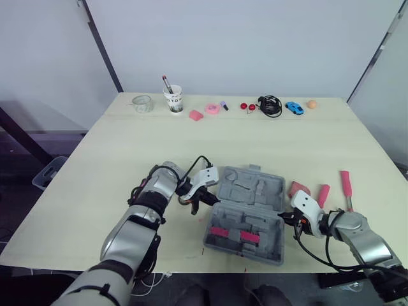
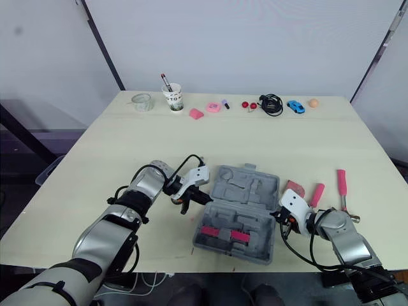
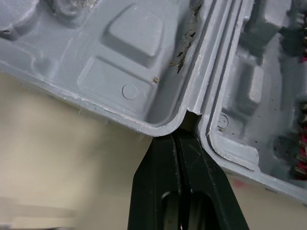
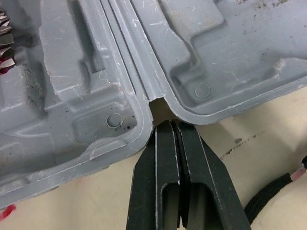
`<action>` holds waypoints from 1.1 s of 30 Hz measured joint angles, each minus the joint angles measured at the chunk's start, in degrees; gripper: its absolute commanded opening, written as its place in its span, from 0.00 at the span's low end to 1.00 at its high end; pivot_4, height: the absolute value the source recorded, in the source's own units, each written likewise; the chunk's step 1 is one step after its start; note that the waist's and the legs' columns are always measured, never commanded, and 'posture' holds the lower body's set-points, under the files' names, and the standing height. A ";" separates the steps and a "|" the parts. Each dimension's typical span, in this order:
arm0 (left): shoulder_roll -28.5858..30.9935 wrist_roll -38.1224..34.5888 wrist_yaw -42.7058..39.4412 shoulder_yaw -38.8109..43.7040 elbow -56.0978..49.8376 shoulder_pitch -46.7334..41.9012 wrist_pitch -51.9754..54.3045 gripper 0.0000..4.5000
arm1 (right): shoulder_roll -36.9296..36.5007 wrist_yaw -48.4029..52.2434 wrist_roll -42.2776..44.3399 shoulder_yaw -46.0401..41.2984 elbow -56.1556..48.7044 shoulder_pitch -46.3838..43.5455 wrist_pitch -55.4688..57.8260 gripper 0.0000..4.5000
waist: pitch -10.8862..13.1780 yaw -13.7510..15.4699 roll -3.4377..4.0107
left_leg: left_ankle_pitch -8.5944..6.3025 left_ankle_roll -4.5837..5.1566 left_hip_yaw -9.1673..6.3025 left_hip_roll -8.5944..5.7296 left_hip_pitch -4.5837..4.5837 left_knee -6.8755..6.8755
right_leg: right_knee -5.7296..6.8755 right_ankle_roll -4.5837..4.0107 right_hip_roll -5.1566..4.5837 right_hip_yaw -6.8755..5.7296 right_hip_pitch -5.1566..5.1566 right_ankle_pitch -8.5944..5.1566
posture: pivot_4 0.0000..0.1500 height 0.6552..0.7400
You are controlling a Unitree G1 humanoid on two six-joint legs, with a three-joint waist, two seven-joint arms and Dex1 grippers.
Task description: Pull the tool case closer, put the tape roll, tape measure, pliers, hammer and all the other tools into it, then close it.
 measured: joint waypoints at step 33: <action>11.37 -10.82 -0.83 -3.01 -34.90 21.11 16.61 0.01 | -1.40 2.76 1.98 1.13 -6.87 4.13 4.31 0.00 | -0.01 0.06 0.02 | 0.00 0.00 0.02 0.03 0.07 0.03 | 0.11 -0.04 0.00 0.04 -0.01 -0.02 | 1.00 1.00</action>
